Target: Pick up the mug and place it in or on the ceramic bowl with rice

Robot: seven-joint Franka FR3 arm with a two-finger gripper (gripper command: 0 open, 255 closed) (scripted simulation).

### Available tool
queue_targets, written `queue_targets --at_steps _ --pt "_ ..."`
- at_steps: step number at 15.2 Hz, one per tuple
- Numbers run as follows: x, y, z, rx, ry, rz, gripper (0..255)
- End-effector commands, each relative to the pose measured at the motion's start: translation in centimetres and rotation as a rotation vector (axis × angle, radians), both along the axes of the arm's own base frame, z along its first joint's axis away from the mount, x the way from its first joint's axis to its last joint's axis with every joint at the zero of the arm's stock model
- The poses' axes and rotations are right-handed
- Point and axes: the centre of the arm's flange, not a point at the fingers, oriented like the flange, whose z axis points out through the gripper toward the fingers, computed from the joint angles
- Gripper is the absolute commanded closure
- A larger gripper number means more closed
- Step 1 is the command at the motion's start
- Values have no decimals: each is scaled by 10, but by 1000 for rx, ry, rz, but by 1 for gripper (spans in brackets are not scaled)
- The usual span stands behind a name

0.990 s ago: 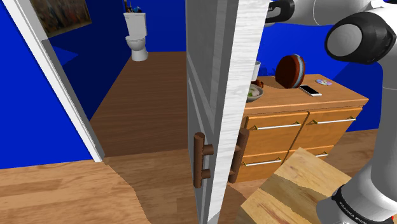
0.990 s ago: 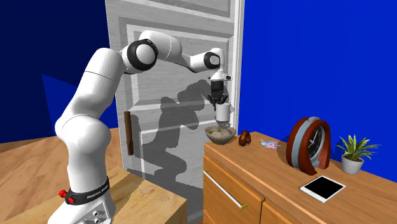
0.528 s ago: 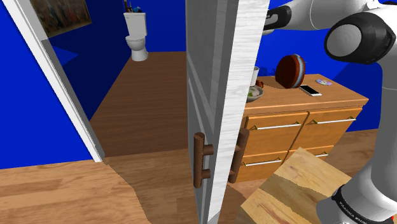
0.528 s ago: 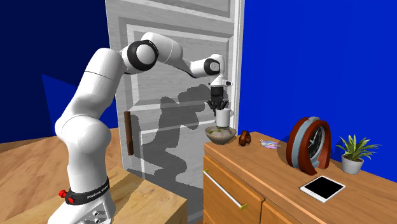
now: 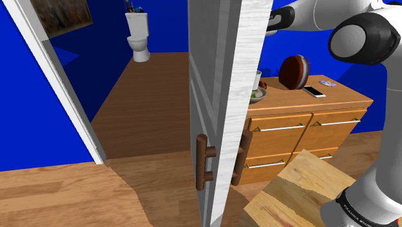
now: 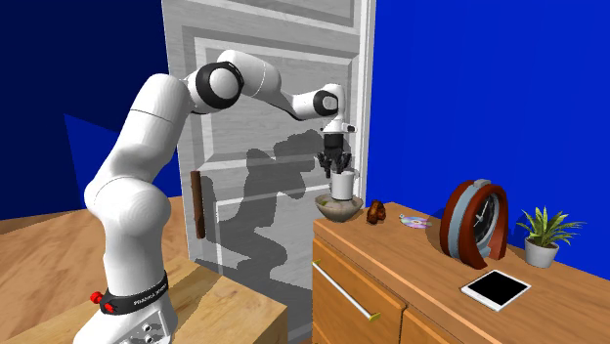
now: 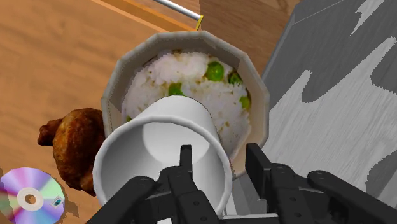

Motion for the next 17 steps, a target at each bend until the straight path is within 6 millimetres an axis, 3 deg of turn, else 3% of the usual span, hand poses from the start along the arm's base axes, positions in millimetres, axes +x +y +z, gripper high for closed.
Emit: queue_targets --at_steps 1,5,9,17 --pt "0 0 0 0 0 0 0" --pt "0 0 0 0 0 0 0" --pt "4 3 50 0 0 0 0" --pt "4 3 50 0 0 0 0"
